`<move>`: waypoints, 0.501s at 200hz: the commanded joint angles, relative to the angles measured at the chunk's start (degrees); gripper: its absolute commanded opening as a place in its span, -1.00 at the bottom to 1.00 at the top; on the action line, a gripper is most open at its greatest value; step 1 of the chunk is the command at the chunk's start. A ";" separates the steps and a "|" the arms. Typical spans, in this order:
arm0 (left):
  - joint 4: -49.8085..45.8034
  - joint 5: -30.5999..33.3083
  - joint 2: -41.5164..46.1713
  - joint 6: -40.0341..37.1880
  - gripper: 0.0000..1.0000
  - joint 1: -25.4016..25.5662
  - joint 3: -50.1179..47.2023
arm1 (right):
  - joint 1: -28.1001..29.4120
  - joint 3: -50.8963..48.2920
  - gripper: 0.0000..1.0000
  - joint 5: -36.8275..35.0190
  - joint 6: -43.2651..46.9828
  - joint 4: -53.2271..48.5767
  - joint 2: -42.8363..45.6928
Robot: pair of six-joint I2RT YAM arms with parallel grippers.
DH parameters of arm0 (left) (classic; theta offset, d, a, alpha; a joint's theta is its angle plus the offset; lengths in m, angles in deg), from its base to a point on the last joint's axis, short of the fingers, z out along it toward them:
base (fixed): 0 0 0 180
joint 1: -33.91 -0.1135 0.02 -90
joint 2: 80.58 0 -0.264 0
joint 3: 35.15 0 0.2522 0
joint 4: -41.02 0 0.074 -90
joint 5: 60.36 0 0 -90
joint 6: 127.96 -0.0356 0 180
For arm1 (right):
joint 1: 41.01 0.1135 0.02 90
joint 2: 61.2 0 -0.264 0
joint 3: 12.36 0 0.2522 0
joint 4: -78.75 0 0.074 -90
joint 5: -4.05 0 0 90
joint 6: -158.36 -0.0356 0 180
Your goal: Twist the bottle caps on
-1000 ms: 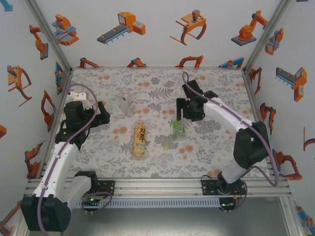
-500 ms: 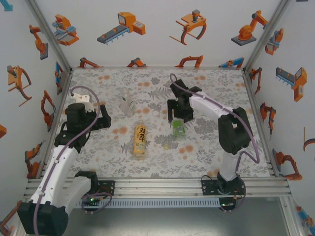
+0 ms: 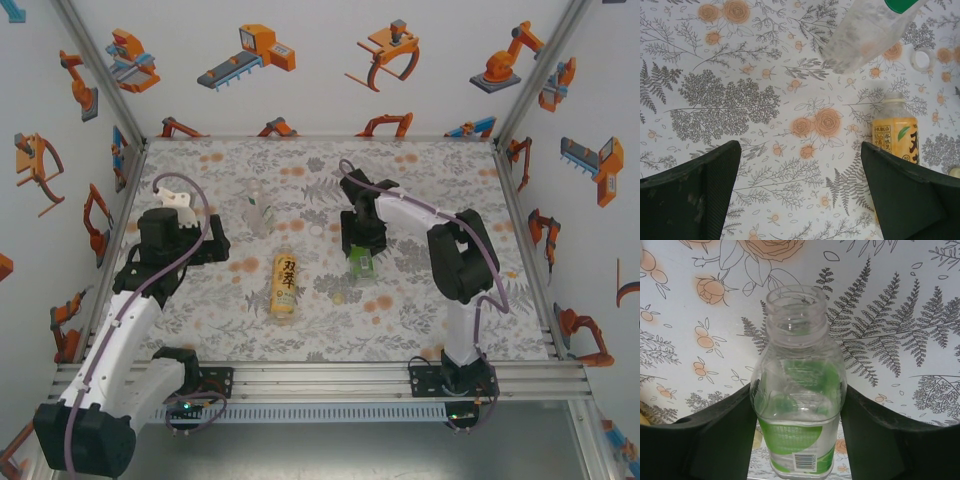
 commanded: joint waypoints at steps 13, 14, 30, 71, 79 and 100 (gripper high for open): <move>-2.92 3.24 -0.70 -0.01 0.95 2.08 2.66 | 0.48 0.59 0.06 -1.43 -0.64 -1.16 2.37; -3.03 3.29 -0.70 0.02 0.95 2.16 2.72 | 0.48 0.51 0.06 -1.43 -0.60 -1.13 2.50; -2.60 2.93 -0.40 0.92 0.95 2.99 2.78 | 0.48 -0.60 0.03 -1.53 -0.37 -0.68 4.61; -2.53 -7.16 1.78 -0.31 0.95 3.30 3.99 | 0.48 -2.80 -0.03 -0.04 1.50 -1.28 11.56; -3.42 -10.25 1.98 -0.95 0.95 3.26 4.74 | 0.48 -3.41 -0.05 0.55 2.09 -1.21 13.25; -3.45 -21.05 2.33 -2.48 0.95 3.83 6.14 | 0.48 -5.22 -0.08 2.39 3.58 -0.27 18.35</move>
